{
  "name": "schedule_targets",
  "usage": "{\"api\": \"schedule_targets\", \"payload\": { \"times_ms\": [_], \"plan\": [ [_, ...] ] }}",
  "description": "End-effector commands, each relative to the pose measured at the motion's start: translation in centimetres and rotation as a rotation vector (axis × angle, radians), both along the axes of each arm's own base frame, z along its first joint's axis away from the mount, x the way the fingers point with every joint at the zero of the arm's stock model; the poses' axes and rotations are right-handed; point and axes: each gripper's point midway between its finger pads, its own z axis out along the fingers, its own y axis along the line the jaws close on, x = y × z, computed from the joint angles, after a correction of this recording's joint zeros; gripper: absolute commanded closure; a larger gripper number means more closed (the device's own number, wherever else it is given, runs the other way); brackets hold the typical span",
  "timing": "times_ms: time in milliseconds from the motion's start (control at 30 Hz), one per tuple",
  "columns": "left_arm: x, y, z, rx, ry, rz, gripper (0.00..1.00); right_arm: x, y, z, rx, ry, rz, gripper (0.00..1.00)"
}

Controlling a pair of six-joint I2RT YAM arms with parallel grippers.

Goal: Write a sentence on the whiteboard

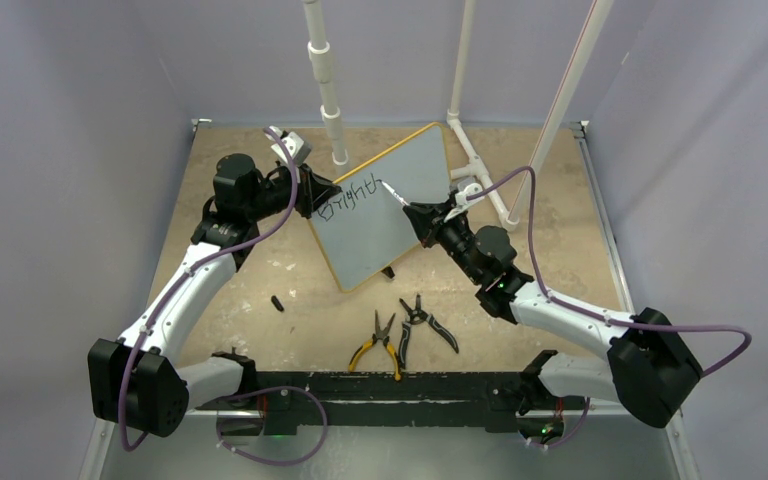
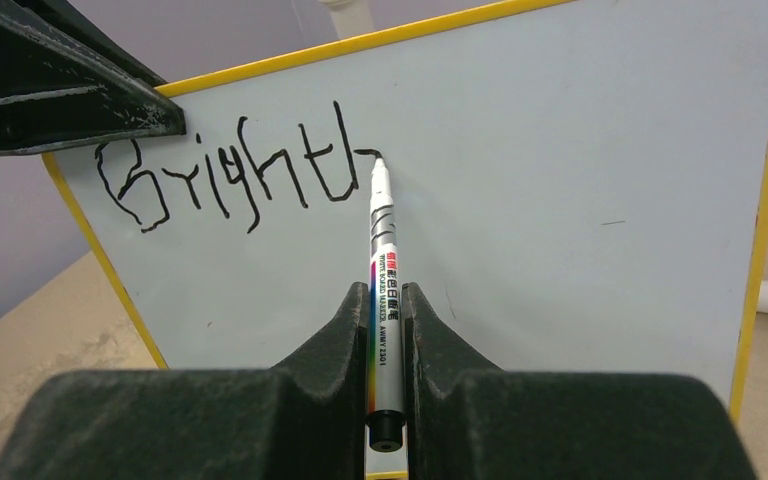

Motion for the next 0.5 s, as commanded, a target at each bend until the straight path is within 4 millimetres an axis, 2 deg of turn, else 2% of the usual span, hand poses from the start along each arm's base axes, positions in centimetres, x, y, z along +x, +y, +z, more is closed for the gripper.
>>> {"api": "schedule_targets", "payload": {
  "times_ms": [0, 467],
  "plan": [
    [0.3, 0.5, 0.0, 0.018, -0.032, 0.021, 1.0, 0.3, -0.9, -1.4, -0.024, 0.047, -0.047, 1.0],
    [0.4, 0.4, -0.1, 0.017, -0.027, 0.02, 1.0, -0.2, -1.2, -2.5, -0.031, 0.076, -0.044, 1.0]
  ]
}}
